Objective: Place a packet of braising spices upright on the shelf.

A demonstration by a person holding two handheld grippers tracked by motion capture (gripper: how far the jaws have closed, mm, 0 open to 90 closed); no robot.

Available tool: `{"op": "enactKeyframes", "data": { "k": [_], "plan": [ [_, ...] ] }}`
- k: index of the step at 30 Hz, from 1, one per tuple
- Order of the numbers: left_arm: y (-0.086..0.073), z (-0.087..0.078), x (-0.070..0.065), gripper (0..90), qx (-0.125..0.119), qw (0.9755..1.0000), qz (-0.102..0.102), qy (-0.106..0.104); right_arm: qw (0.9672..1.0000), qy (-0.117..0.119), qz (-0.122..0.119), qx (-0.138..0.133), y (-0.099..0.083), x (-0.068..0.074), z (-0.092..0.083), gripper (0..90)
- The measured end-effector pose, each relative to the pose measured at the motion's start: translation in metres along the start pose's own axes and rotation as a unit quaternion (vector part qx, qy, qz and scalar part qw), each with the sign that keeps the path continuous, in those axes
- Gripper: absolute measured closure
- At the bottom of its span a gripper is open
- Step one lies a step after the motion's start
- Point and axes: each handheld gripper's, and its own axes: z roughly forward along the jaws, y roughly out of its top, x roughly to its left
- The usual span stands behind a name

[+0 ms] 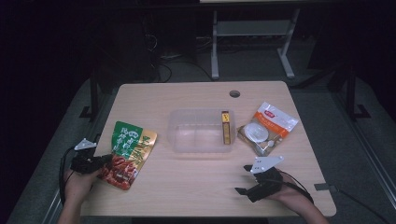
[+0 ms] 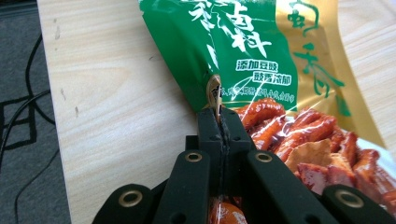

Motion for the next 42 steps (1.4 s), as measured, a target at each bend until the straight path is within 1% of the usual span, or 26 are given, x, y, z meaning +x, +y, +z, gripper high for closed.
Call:
{"op": "enactKeyframes", "data": {
  "k": [5,8,10,11,12,13,14,15,16,17,22,27,28,29,30,31,32,34,35,36,37,38,39,40,41,42],
  "plan": [
    [0.003,-0.009,-0.001,89.4,-0.014,0.9999,0.005,-0.002,1.0,-0.002,-0.001,-0.002,-0.001,0.0,-0.001,14.5],
    [0.004,-0.019,-0.001,89.5,-0.027,0.9996,0.009,-0.007,1.0,-0.002,-0.001,-0.002,-0.001,0.0,-0.001,14.5],
    [0.005,-0.021,-0.001,89.5,-0.029,0.9995,0.01,-0.008,1.0,-0.002,0.0,-0.002,-0.001,0.0,-0.001,14.5],
    [0.005,-0.025,-0.001,89.5,-0.038,0.9992,0.011,-0.012,1.0,-0.002,-0.001,-0.002,-0.001,0.0,-0.001,14.5],
    [0.006,-0.028,-0.001,89.6,-0.042,0.9989,0.015,-0.011,1.0,-0.001,-0.001,-0.002,-0.001,0.0,-0.001,14.5],
    [0.006,-0.028,-0.001,89.6,-0.042,0.9989,0.015,-0.011,1.0,-0.002,-0.002,-0.002,-0.001,0.0,-0.001,14.5],
    [0.007,-0.033,-0.002,89.6,-0.058,0.9982,0.012,-0.013,1.0,-0.002,-0.001,-0.002,-0.001,-0.001,-0.001,14.4],
    [0.007,-0.036,-0.002,89.6,-0.061,0.9979,0.014,-0.015,1.0,-0.002,0.001,-0.002,-0.001,-0.001,-0.001,14.5],
    [0.008,-0.038,-0.003,89.6,-0.066,0.9976,0.016,-0.017,1.0,-0.002,0.002,-0.002,-0.001,-0.001,-0.001,14.5],
    [0.008,-0.04,-0.003,89.6,-0.071,0.9972,0.013,-0.021,1.0,-0.002,0.002,-0.002,-0.001,-0.001,-0.001,14.4],
    [0.01,-0.049,-0.009,89.6,-0.082,0.9953,0.024,-0.046,1.0,-0.004,0.006,0.001,0.0,-0.001,-0.002,13.5],
    [0.015,-0.053,-0.021,89.6,-0.088,0.9929,0.043,-0.068,0.9999,-0.008,0.012,0.001,0.004,-0.003,-0.007,13.1],
    [0.016,-0.053,-0.024,89.6,-0.093,0.9922,0.043,-0.072,0.9999,-0.005,0.012,-0.002,0.004,-0.004,-0.009,13.7],
    [0.016,-0.053,-0.024,89.6,-0.093,0.9922,0.043,-0.072,0.9999,0.002,0.017,-0.002,0.005,-0.006,-0.01,14.4],
    [0.019,-0.054,-0.03,89.6,-0.096,0.9909,0.051,-0.079,0.9997,0.005,0.024,-0.004,0.005,-0.006,-0.011,14.4],
    [0.019,-0.054,-0.03,89.6,-0.096,0.9909,0.051,-0.079,0.9996,0.008,0.027,-0.004,0.005,-0.008,-0.012,14.5],
    [0.022,-0.055,-0.035,89.6,-0.1,0.9893,0.058,-0.09,0.9995,0.01,0.029,-0.005,0.005,-0.008,-0.012,14.5],
    [0.024,-0.056,-0.042,89.6,-0.104,0.9873,0.064,-0.101,0.9993,0.012,0.036,-0.004,0.005,-0.009,-0.013,14.4],
    [0.024,-0.056,-0.042,89.6,-0.104,0.9873,0.064,-0.101,0.9993,0.012,0.036,-0.004,0.005,-0.009,-0.013,14.4],
    [0.027,-0.057,-0.049,89.6,-0.107,0.9856,0.07,-0.111,0.9986,0.024,0.047,-0.006,0.006,-0.01,-0.014,14.4],
    [0.027,-0.057,-0.049,89.6,-0.107,0.9856,0.07,-0.111,0.9986,0.024,0.047,-0.006,0.006,-0.01,-0.014,14.4],
    [0.029,-0.057,-0.055,89.6,-0.11,0.9844,0.076,-0.115,0.9981,0.033,0.051,-0.009,0.007,-0.011,-0.014,14.5],
    [0.032,-0.056,-0.062,89.6,-0.113,0.9824,0.085,-0.122,0.9971,0.044,0.061,-0.017,0.008,-0.011,-0.016,15.4],
    [0.033,-0.055,-0.066,89.6,-0.115,0.9813,0.088,-0.128,0.9971,0.043,0.061,-0.019,0.009,-0.011,-0.016,15.4],
    [0.033,-0.055,-0.066,89.6,-0.115,0.9813,0.088,-0.128,0.9971,0.043,0.061,-0.019,0.009,-0.011,-0.016,15.4],
    [0.037,-0.052,-0.075,89.6,-0.115,0.9789,0.098,-0.138,0.9967,0.042,0.065,-0.023,0.009,-0.012,-0.016,15.5]
  ]
}}
